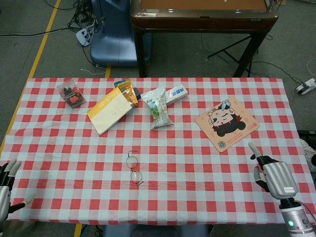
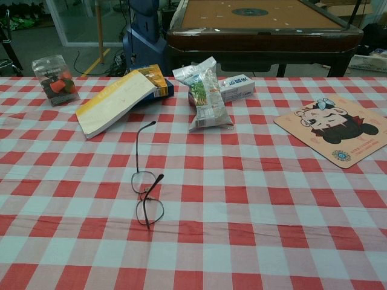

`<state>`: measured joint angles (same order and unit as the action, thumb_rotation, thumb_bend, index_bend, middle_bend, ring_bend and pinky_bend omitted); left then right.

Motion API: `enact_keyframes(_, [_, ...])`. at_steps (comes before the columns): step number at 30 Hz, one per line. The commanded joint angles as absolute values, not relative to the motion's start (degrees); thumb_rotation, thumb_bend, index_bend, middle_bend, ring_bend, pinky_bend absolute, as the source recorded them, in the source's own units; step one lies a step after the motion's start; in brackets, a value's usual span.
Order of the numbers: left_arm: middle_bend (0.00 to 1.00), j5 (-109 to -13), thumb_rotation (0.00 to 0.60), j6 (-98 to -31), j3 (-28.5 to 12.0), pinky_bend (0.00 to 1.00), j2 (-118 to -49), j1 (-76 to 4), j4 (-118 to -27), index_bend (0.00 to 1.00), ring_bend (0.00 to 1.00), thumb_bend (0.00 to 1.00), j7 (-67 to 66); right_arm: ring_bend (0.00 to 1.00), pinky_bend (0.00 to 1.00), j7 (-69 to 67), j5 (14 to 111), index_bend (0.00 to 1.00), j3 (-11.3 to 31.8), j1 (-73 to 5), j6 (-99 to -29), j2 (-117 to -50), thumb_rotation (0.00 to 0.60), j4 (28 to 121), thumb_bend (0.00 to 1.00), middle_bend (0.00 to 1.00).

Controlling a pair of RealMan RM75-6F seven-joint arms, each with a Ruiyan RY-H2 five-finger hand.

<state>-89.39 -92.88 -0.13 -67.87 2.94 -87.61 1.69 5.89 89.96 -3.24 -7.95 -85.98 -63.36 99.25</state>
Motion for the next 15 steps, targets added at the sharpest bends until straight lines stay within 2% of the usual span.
enact_keyframes(1, [0.00,-89.4,0.600,-92.9,-0.2,0.00,-67.9,2.9,-87.8,0.00,0.00,0.16,1.4,0.42,0.63,5.7,90.2,0.00,-3.1,-8.0,-85.5,-63.4,0.600,99.1,0.66,0.38])
enact_keyframes(11, [0.00,-89.3,0.600,-93.6,-0.3,0.00,-67.7,3.3,-88.0,0.00,0.00,0.16,1.5,0.43,0.63,6.0,94.5,0.00,-3.0,-9.3,-83.5,-63.1,0.600,99.2,0.66,0.43])
enact_keyframes(14, [0.00,-89.3,0.600,-93.5,-0.3,0.00,-67.7,3.3,-87.9,0.00,0.00,0.16,1.6,0.47,0.63,7.6,96.5,0.00,-3.2,-11.0,-81.1,-63.3,0.600,100.2,0.66,0.50])
enact_keyframes(15, [0.00,-89.3,0.600,-93.5,-0.3,0.00,-67.7,3.3,-87.8,0.00,0.00,0.16,1.7,0.51,0.63,8.4,97.6,0.00,-3.3,-12.0,-79.5,-63.4,0.600,100.8,0.66,0.54])
